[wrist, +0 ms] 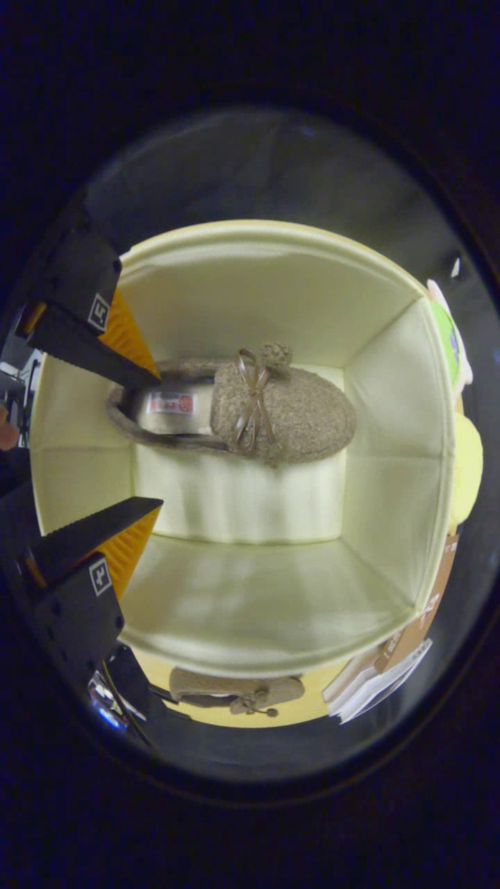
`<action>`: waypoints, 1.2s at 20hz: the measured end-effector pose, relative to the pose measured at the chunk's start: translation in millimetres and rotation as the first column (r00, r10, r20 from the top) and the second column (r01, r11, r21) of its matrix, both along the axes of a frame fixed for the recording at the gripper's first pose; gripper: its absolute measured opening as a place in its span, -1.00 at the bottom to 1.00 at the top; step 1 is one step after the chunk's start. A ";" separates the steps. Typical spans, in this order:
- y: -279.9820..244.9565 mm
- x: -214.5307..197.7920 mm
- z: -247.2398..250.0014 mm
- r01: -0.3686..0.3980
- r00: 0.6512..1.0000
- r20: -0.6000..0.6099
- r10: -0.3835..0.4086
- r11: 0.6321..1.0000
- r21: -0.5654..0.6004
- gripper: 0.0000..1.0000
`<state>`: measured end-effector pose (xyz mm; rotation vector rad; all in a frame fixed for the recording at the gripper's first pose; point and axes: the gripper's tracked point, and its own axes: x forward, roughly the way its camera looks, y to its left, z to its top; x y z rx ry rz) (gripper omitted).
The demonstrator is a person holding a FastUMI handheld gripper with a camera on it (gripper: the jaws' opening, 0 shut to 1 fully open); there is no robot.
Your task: Open the storage box then place both shoes into the box .Put the left shoe in first, then the right shoe, with the right side of both shoes facing outward in a uniform manner.
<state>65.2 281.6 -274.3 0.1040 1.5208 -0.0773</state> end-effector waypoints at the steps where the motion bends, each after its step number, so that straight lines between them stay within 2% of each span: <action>1: -5.3 -2.4 9.2 0.023 1.000 0.004 -0.023 1.000 0.005 1.00; 8: -78.7 -10.0 90.1 0.200 0.975 0.101 -0.198 0.980 -0.014 1.00; 12: -157.2 -12.5 119.6 0.226 0.968 0.144 -0.206 0.964 -0.138 1.00; 16: -230.4 -28.6 113.0 0.259 0.965 0.093 -0.244 0.934 -0.244 1.00; 20: -288.2 -30.5 83.1 0.330 0.944 0.075 -0.322 0.911 -0.247 0.95; 22: -320.6 -33.9 69.9 0.327 0.944 0.054 -0.325 0.901 -0.285 0.87; 24: -347.4 -31.2 52.1 0.327 0.944 0.053 -0.327 0.894 -0.308 0.88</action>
